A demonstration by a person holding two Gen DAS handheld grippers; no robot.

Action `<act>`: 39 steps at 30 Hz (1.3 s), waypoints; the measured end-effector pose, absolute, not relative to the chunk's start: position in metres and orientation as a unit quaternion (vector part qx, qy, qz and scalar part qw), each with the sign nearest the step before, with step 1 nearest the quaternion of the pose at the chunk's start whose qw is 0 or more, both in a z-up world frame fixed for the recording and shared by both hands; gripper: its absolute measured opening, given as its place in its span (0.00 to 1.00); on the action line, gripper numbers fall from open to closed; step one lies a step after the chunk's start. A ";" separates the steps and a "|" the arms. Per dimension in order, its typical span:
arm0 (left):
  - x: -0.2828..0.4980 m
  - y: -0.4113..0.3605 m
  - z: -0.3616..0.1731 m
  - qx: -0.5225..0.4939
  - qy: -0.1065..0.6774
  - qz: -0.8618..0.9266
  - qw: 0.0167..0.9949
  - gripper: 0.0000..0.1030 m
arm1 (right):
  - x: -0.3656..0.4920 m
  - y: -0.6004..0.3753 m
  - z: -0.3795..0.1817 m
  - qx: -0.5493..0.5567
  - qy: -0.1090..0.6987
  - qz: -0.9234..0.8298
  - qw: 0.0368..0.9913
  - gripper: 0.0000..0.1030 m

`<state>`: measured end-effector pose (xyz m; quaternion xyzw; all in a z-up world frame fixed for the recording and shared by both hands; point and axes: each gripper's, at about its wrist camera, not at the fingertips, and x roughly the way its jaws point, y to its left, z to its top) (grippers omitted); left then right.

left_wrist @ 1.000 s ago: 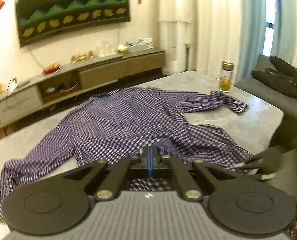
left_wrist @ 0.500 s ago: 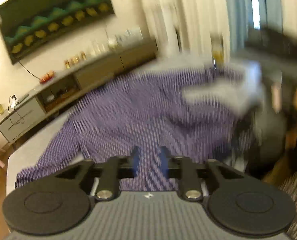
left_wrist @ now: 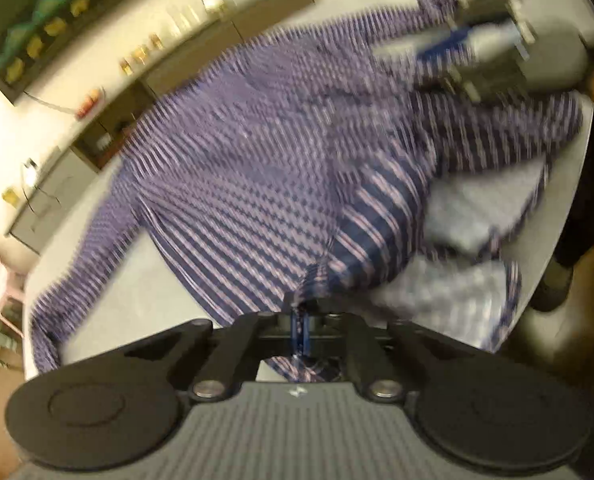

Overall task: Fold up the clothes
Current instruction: 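Grasp the shirt side with the right gripper while the left gripper lifts the hem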

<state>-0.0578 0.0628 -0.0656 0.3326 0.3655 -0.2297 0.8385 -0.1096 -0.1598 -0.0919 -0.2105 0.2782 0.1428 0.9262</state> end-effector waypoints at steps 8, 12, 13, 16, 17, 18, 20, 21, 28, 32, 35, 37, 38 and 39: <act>-0.073 0.070 0.033 0.382 0.291 -0.210 0.852 0.03 | -0.190 -0.132 -0.074 -0.196 0.251 0.332 0.888 0.43; -0.079 0.065 0.057 0.431 0.266 -0.191 0.841 0.03 | -0.189 -0.105 -0.102 -0.246 0.275 0.347 0.862 0.48; -0.081 0.062 0.062 0.440 0.260 -0.190 0.838 0.03 | -0.185 -0.102 -0.110 -0.261 0.281 0.335 0.861 0.47; -0.088 0.052 0.066 0.489 0.236 -0.180 0.820 0.07 | -0.165 -0.115 -0.111 -0.229 0.309 0.316 0.867 0.49; -0.085 0.046 0.056 0.518 0.226 -0.166 0.808 0.07 | -0.157 -0.126 -0.108 -0.200 0.321 0.306 0.874 0.49; -0.082 0.039 0.046 0.547 0.215 -0.152 0.795 0.07 | -0.149 -0.136 -0.105 -0.171 0.333 0.296 0.879 0.50; -0.072 0.027 0.025 0.586 0.198 -0.126 0.776 0.10 | -0.129 -0.162 -0.102 -0.106 0.354 0.257 0.893 0.53; -0.062 0.025 0.015 0.584 0.203 -0.120 0.777 0.11 | -0.122 -0.172 -0.102 -0.097 0.356 0.225 0.902 0.53; 0.005 0.025 -0.045 0.536 0.264 -0.083 0.798 0.29 | -0.109 -0.209 -0.103 -0.158 0.321 0.053 0.932 0.51; -0.026 0.036 -0.035 0.464 0.280 -0.100 0.835 0.31 | -0.133 -0.224 -0.081 -0.088 0.302 0.136 0.940 0.54; -0.082 0.037 -0.027 0.441 0.272 -0.168 0.838 0.41 | -0.158 -0.211 -0.070 -0.133 0.261 0.183 0.938 0.53; -0.119 0.034 -0.030 0.438 0.273 -0.233 0.824 0.42 | -0.179 -0.197 -0.066 -0.164 0.238 0.250 0.924 0.51; -0.128 0.029 -0.039 0.439 0.282 -0.258 0.813 0.42 | -0.190 -0.190 -0.064 -0.179 0.227 0.282 0.915 0.51; -0.137 0.023 -0.048 0.440 0.291 -0.282 0.801 0.42 | -0.198 -0.182 -0.066 -0.198 0.231 0.301 0.904 0.51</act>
